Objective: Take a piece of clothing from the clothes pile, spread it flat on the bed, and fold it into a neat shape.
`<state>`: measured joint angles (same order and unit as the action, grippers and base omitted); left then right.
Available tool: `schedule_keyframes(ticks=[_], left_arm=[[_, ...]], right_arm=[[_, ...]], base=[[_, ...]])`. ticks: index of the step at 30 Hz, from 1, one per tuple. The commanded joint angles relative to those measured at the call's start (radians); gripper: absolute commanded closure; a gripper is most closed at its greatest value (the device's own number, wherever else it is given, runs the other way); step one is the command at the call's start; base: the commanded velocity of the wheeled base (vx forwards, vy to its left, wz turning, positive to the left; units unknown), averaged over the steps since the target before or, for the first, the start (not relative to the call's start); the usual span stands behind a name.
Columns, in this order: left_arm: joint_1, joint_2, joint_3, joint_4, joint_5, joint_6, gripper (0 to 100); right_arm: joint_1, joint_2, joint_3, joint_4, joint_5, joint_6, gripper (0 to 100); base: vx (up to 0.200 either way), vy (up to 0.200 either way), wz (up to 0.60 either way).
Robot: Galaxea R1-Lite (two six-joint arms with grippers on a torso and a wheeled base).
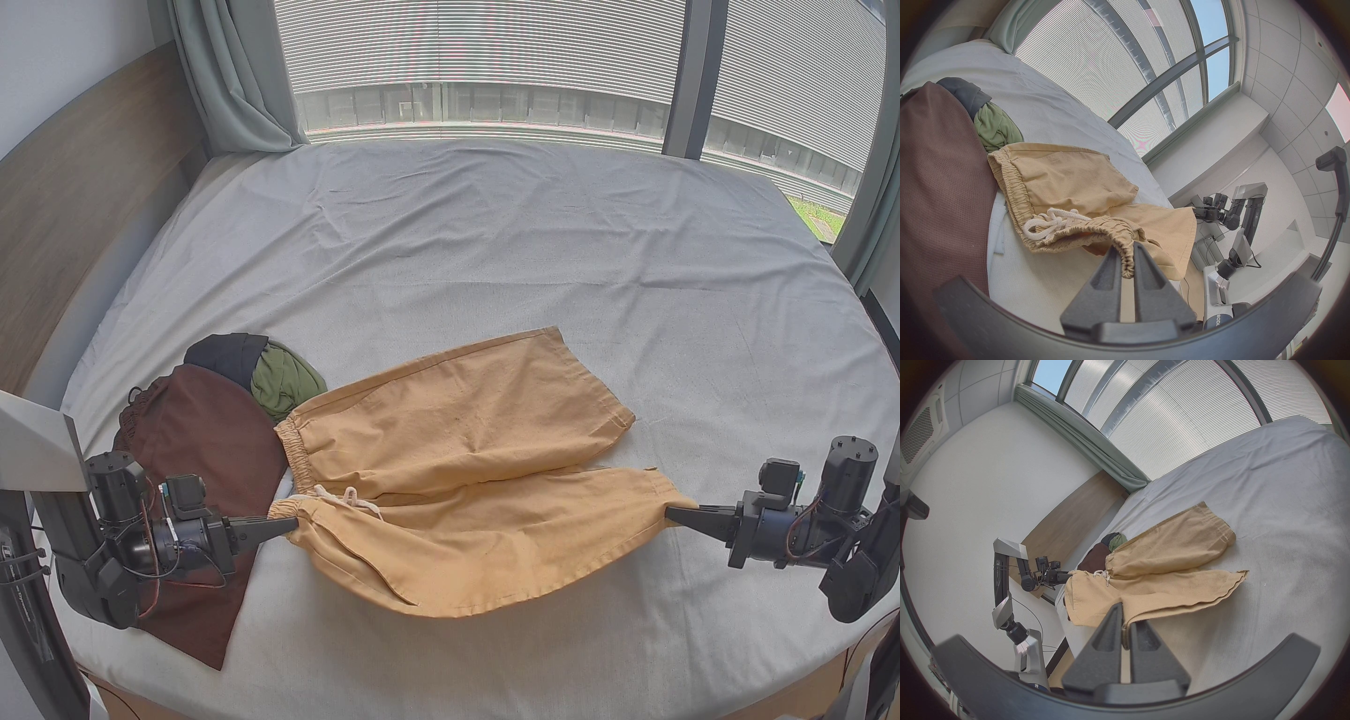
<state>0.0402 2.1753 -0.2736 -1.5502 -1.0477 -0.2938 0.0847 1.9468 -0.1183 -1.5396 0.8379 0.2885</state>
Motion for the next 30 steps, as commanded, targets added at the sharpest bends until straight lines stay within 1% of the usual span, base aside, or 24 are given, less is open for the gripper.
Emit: schedule_keyframes(ticks=[1, 3, 4, 7, 8, 14, 18, 30], left_arm=[[0.001, -0.002, -0.013, -0.001, 0.005, -0.004, 100], [0.001, -0.002, -0.018, -0.001, 0.005, -0.011, 100], [0.003, 0.0, -0.019, -0.001, 0.008, -0.033, 100], [0.003, 0.008, -0.029, -0.001, 0.038, -0.056, 100], [0.003, 0.023, -0.044, -0.001, 0.067, -0.061, 100], [0.009, 0.023, -0.055, -0.001, 0.071, -0.064, 100], [0.009, 0.026, -0.056, -0.001, 0.09, -0.064, 100], [0.017, 0.014, -0.07, -0.002, 0.092, -0.065, 100]], right_arm=[[0.004, -0.049, -0.001, -0.001, 0.001, 0.003, 100], [0.004, -0.055, -0.001, -0.001, 0.001, 0.003, 100], [0.003, -0.065, -0.004, -0.001, 0.001, 0.004, 100], [0.003, -0.069, -0.017, -0.001, 0.0, 0.011, 100], [0.003, -0.074, -0.026, -0.001, 0.0, 0.018, 100], [0.003, -0.091, -0.032, -0.001, -0.002, 0.031, 100], [0.003, -0.104, -0.037, -0.001, -0.008, 0.038, 100], [0.013, -0.104, -0.057, -0.001, -0.023, 0.043, 100]], base=[[0.0, 0.0, 0.0], [0.0, 0.0, 0.0], [0.0, 0.0, 0.0], [0.0, 0.0, 0.0], [0.0, 0.0, 0.0], [0.0, 0.0, 0.0], [0.0, 0.0, 0.0], [0.0, 0.0, 0.0]])
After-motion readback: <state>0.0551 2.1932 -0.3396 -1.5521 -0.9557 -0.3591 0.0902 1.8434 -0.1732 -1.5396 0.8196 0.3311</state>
